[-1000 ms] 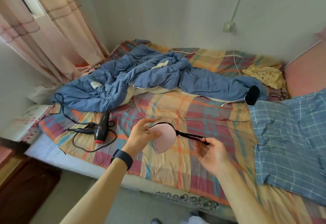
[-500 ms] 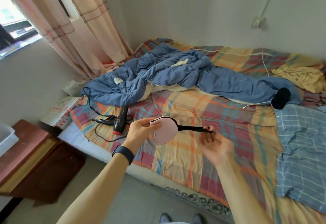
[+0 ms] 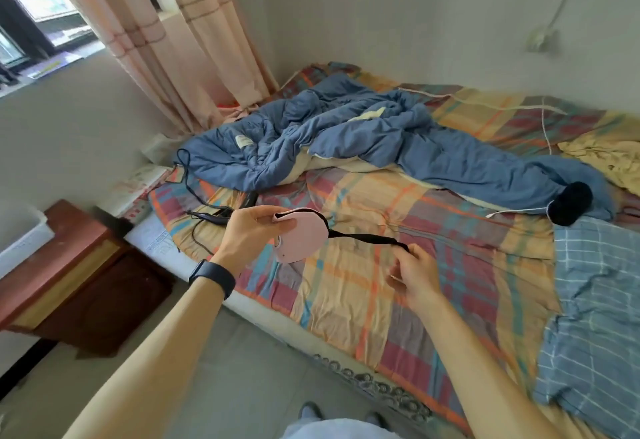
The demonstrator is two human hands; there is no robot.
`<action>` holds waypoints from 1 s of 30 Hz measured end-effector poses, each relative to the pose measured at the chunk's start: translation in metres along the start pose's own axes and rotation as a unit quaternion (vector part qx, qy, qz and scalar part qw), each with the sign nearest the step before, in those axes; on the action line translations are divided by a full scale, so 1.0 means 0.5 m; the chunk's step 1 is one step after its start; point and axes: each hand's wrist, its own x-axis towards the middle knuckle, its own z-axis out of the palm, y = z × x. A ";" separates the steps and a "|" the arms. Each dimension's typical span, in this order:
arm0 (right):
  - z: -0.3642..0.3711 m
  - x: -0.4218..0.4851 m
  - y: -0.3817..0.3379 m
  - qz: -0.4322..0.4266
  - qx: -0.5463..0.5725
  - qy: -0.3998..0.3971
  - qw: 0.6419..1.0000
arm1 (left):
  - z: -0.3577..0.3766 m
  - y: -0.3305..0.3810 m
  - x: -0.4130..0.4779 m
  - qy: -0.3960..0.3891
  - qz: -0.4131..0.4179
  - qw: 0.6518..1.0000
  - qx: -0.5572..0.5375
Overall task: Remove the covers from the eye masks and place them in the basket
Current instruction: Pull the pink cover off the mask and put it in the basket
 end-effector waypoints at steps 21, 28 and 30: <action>0.118 -0.003 0.066 0.228 0.190 -0.093 0.950 | -0.094 -0.109 -0.119 0.111 -0.094 0.989 0.021; 0.149 -0.001 0.082 0.238 0.180 0.002 0.954 | -0.112 -0.149 -0.155 0.118 -0.126 0.984 0.052; 0.177 -0.006 0.083 0.264 0.247 -0.005 0.932 | -0.120 -0.161 -0.174 0.123 -0.132 0.982 0.049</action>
